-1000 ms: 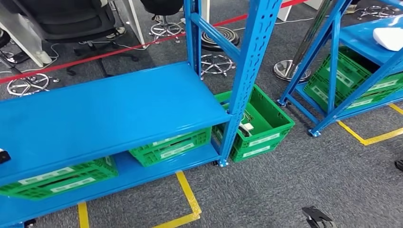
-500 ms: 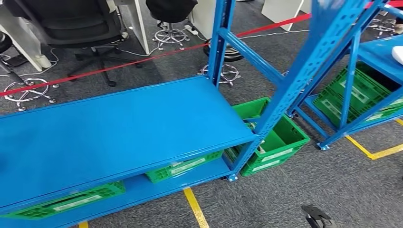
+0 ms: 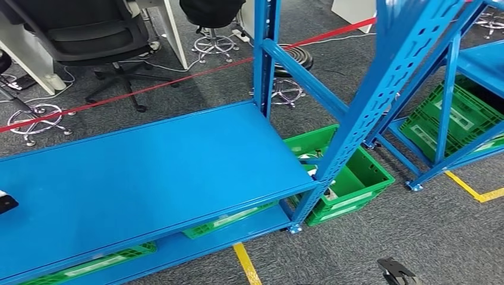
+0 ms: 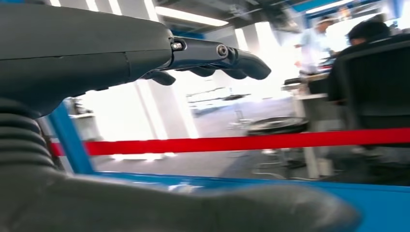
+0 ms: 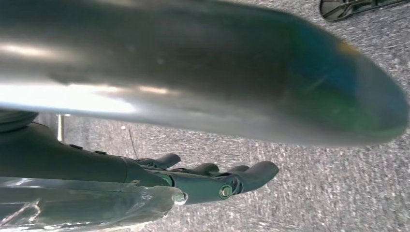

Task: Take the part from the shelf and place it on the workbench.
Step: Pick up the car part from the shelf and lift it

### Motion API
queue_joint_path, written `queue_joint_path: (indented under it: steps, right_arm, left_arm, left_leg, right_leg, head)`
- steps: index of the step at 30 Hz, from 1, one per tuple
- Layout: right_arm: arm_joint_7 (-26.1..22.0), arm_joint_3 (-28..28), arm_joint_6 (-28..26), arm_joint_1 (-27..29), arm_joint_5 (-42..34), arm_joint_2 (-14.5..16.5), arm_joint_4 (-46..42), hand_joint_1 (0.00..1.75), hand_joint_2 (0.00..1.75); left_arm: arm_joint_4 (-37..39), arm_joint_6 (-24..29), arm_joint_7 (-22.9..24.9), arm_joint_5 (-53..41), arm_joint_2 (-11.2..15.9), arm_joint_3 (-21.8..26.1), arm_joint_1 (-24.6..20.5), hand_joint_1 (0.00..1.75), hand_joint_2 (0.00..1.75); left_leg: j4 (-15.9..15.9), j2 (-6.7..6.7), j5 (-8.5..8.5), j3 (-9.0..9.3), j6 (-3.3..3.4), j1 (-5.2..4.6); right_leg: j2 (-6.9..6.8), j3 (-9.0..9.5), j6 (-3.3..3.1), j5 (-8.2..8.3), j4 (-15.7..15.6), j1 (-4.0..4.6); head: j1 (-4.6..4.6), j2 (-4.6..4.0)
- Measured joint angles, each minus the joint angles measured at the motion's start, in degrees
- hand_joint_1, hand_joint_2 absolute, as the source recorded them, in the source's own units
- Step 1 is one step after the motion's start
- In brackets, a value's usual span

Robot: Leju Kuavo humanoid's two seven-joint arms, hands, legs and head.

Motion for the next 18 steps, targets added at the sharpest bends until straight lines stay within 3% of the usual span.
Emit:
queue_joint_path:
  steps: [3, 7, 18]
  right_arm:
    - [-0.1, 0.0, 0.0, 0.2, 0.1, 0.0, 0.0, 0.0, 0.0]
    - [-0.3, 0.0, 0.2, 0.4, 0.6, 0.1, 0.0, 0.0, 0.0]
    - [-0.7, 0.0, 0.2, 0.0, 1.0, 0.1, 0.0, 0.0, 0.0]
  left_arm:
    - [-4.1, -0.9, -0.5, 1.9, -0.4, 0.0, 2.1, 0.0, 1.75]
    - [-8.2, -1.9, -1.9, 4.3, -1.6, -0.1, 3.4, 0.0, 1.75]
    - [-13.0, -2.6, -3.2, 6.5, -4.3, -0.5, 3.8, 0.0, 1.75]
  left_leg:
    - [-0.6, 0.14, -0.33, 0.32, -0.14, 0.03]
    - [-1.1, 0.16, -0.56, 0.47, -1.1, 0.12]
    - [-1.0, 0.14, -0.33, 0.75, -0.87, -0.15]
  right_leg:
    - [0.21, -0.11, -0.45, -0.19, 0.1, 0.14]
    - [0.06, -0.18, -0.85, -0.14, 0.2, 0.27]
    - [0.0, 0.38, -0.59, 0.34, 0.0, -0.06]
  head:
    - [0.01, 0.0]
    - [0.04, 0.0]
    - [0.05, 0.0]
